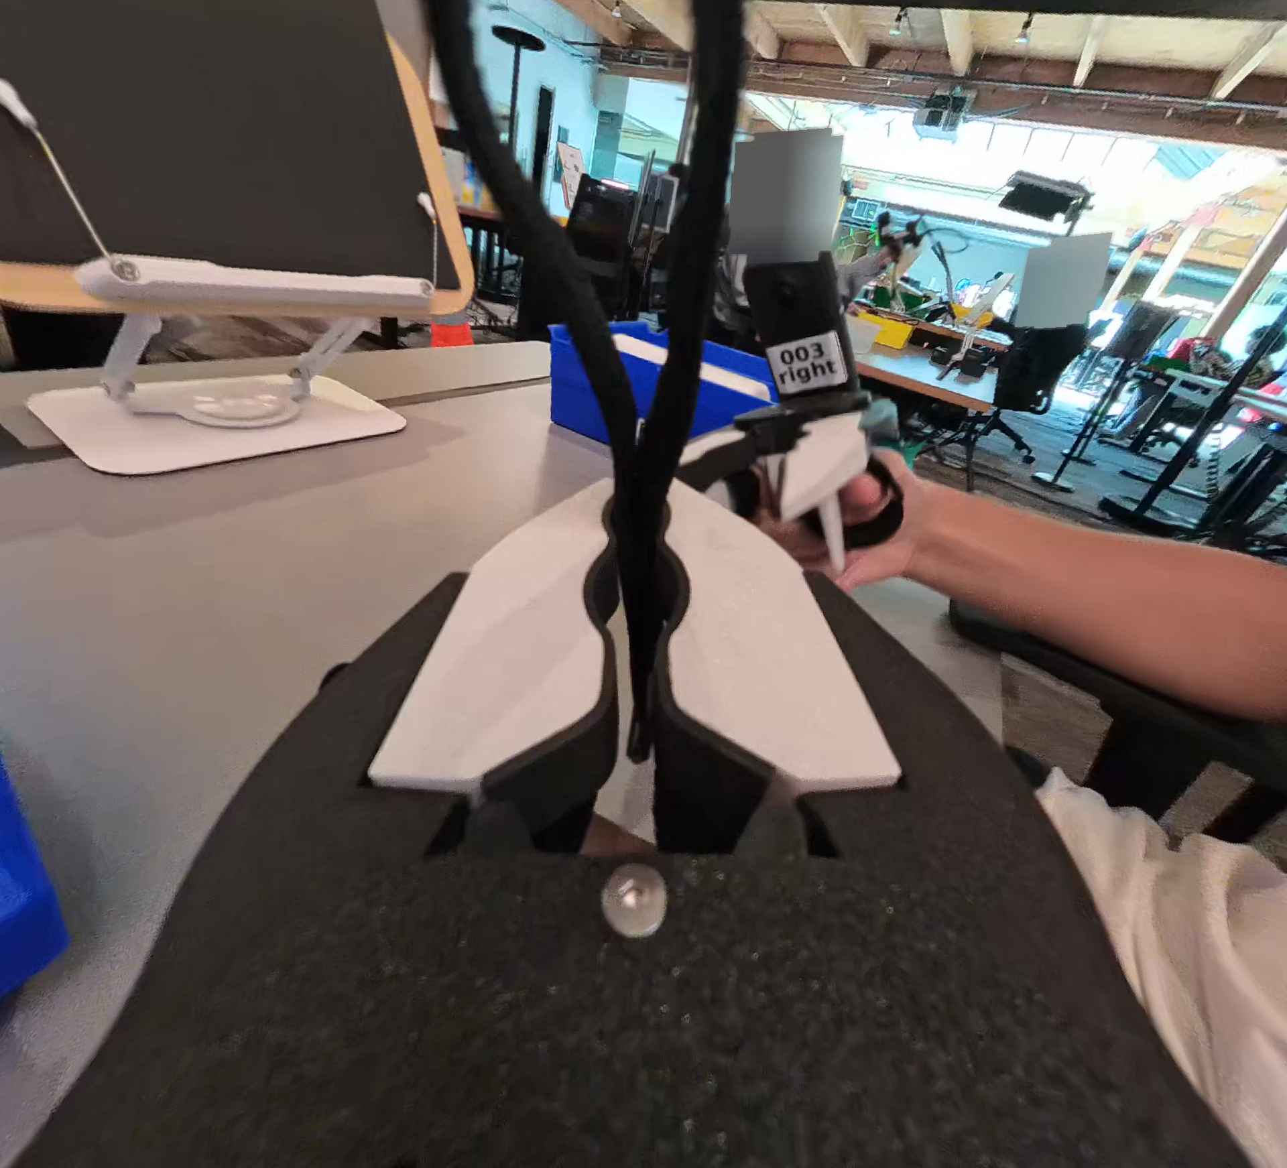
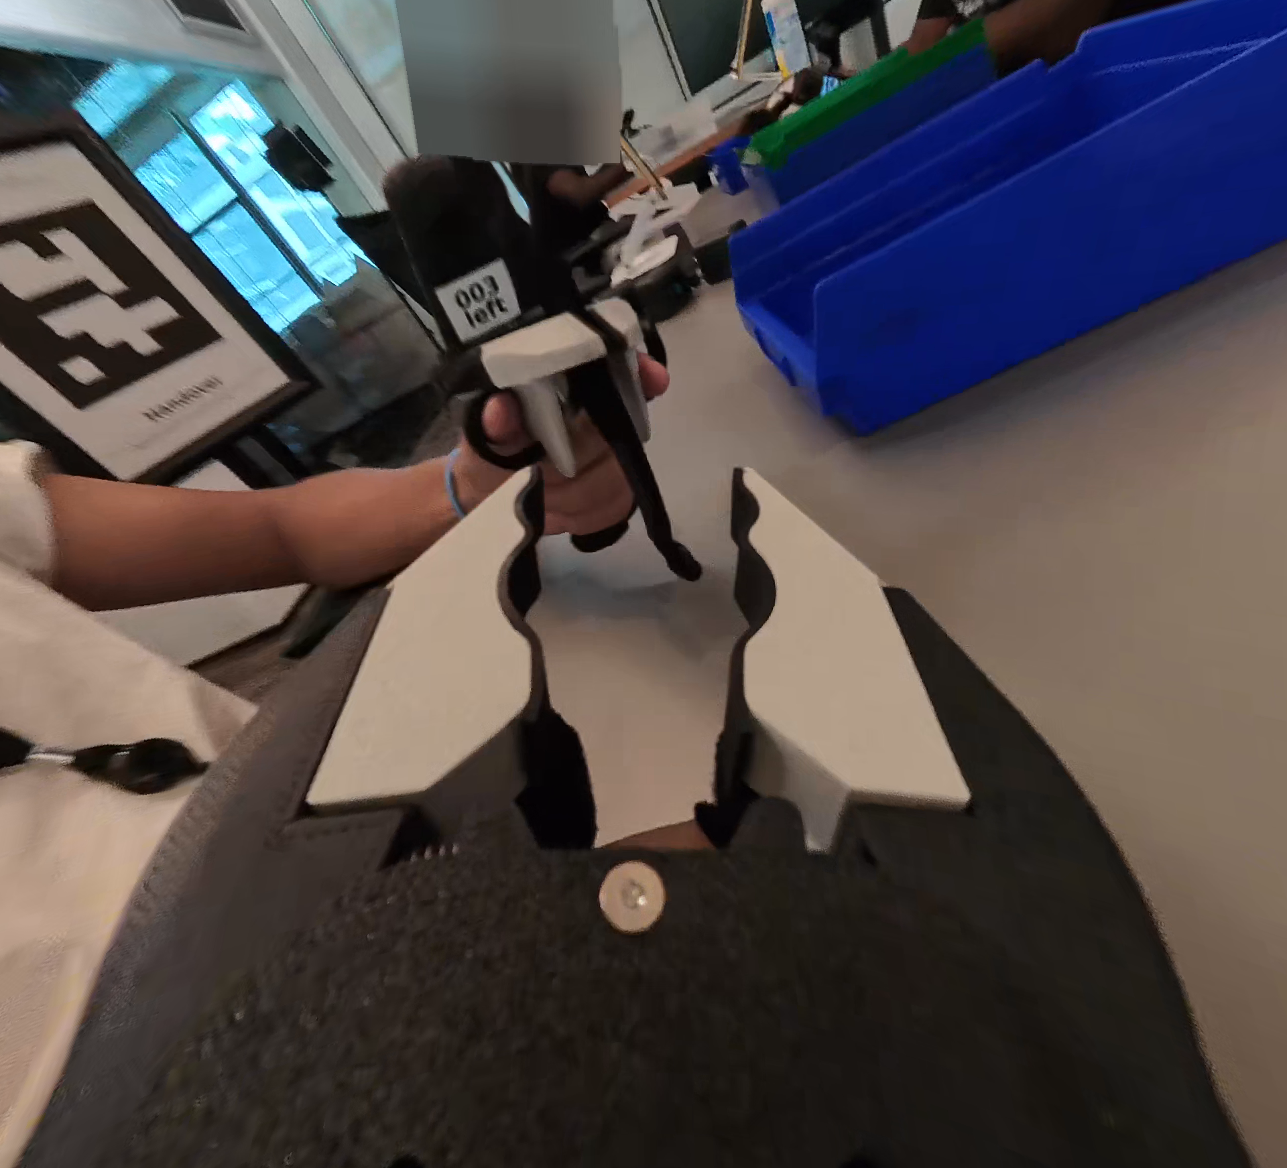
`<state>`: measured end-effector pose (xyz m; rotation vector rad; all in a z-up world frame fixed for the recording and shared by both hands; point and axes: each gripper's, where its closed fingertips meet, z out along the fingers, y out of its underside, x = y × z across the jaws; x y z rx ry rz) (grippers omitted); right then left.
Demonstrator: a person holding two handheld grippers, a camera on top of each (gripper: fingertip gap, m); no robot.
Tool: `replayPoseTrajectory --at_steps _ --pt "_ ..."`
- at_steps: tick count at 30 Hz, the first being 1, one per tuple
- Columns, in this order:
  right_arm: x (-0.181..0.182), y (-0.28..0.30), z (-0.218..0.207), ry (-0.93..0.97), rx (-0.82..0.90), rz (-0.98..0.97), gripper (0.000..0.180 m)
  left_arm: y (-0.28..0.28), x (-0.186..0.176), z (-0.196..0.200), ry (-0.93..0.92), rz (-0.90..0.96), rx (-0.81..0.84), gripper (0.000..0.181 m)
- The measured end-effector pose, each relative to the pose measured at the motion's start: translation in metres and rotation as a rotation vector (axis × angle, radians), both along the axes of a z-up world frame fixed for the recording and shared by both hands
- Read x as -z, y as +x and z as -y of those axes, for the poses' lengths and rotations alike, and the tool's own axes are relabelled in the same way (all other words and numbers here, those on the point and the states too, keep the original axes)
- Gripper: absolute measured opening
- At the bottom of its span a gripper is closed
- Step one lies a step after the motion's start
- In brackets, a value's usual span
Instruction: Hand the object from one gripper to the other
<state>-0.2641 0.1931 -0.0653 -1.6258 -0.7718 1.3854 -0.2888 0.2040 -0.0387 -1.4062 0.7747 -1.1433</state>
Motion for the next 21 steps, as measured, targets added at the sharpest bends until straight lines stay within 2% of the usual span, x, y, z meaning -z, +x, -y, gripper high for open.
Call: replayPoseTrajectory --at_steps 5,6,8,16,19,21 --pt "0.014 -0.045 0.014 0.111 -0.041 0.072 0.050 0.011 0.000 0.016 -0.067 0.040 0.128 0.004" --pt "0.010 -0.048 0.017 0.142 -0.054 0.055 0.040 0.010 -0.001 0.017 -0.087 0.057 0.142 0.004" --pt "0.004 -0.045 0.014 0.165 -0.032 0.033 0.005 0.007 -0.005 0.019 -0.128 0.102 0.182 0.003" --pt "0.006 -0.037 0.020 0.164 -0.065 0.067 0.004 0.012 -0.002 0.022 -0.150 0.095 0.227 0.005" --pt "0.005 -0.023 0.012 0.156 -0.033 0.069 0.004 0.011 0.005 0.016 -0.125 0.045 0.171 0.019" --pt "0.010 -0.004 -0.001 0.169 0.017 0.136 0.004 0.007 0.009 0.011 -0.105 0.009 0.132 0.022"
